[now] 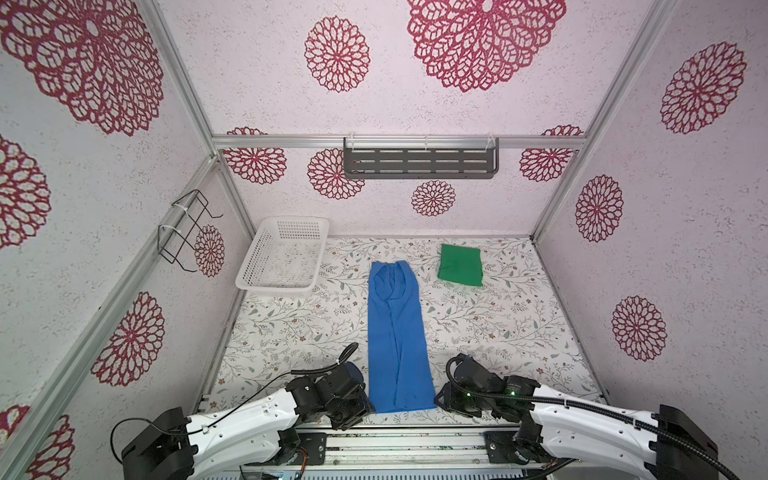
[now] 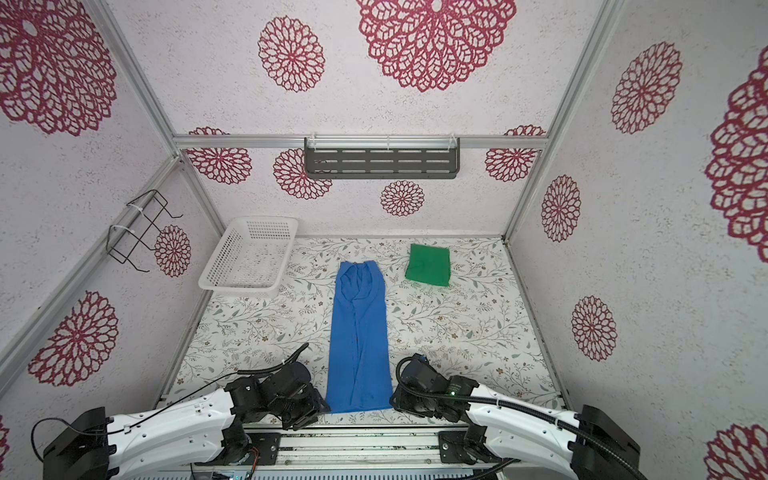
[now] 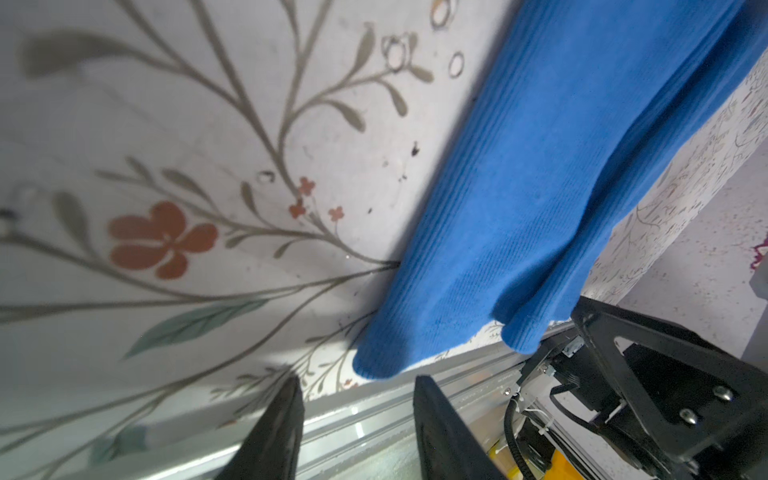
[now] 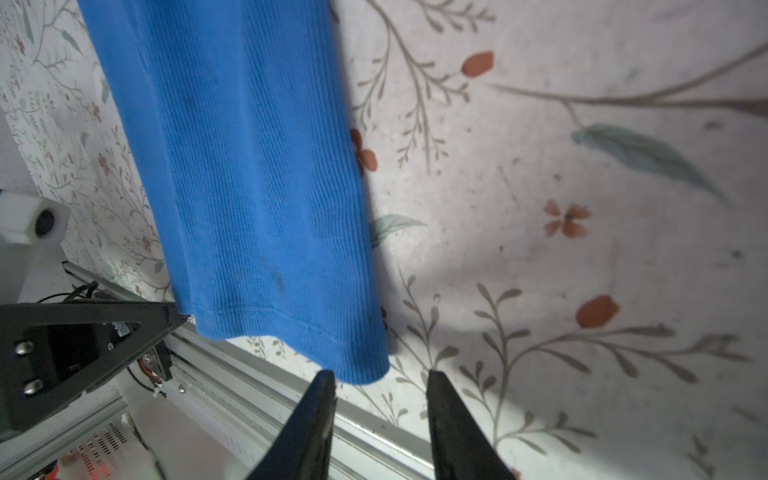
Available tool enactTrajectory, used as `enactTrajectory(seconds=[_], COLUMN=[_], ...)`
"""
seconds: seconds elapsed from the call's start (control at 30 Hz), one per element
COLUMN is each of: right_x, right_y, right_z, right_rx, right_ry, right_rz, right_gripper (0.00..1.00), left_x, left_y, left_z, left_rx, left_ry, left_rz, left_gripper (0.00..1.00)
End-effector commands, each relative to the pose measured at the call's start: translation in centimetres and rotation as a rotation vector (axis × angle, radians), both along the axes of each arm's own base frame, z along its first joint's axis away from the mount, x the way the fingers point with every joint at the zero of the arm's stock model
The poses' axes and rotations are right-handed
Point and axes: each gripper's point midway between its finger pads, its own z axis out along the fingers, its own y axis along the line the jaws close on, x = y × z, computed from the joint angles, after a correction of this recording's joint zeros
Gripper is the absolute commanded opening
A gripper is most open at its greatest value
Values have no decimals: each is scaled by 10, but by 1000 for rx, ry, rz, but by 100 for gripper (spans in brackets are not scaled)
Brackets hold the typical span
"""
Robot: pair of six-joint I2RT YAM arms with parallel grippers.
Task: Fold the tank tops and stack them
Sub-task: 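Grasp the near end of the blue strip with both grippers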
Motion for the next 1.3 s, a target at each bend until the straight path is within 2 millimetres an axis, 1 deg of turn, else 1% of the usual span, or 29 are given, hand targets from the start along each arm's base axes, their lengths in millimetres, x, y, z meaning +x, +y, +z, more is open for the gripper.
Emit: enactTrajectory(seconds=[0.0,0.07,0.2,0.27,0.37,0.47,0.53,0.6,0.77,0.87,0.93,1.03,1.13,1.27], right_x=[1,0,0,1,2,4,4,4,1,1,4,14,29,49], right_y=[6,4,4,6,10,13,15,17,18,22,25,26,25,30], right_z=[0,-3,-6,-8,-8,-5,-3,-1,5,15,25,39,51,69], right_rx=[36,32,32,36,32,27,30,32,11,5,6,-10,-23,-14], right_ry=[15,18,17,22,18,14,12,7,4,-12,-31,-77,-124,-184], right_rz=[-17,-22,-26,-23,-8,2,5,6,20,31,39,50,36,36], right_gripper=[40,39,38,37,34,28,18,10,2,0,0,0,0,0], left_x=[-1,1,2,2,2,4,6,8,9,14,22,31,39,52], left_y=[4,2,2,2,3,6,7,7,8,6,5,4,6,10], left_z=[-11,-14,-18,-17,-15,-12,-11,-8,-1,12,25,42,55,63], left_rx=[28,28,51,61,66,72,73,68,68,59,57,56,69,65], left_ry=[10,7,10,9,6,-7,-19,-30,-43,-67,-110,-142,-171,-190], left_rz=[23,22,3,0,-1,7,18,27,25,30,36,25,12,7], left_gripper=[44,42,36,32,22,14,8,0,0,0,0,0,0,0])
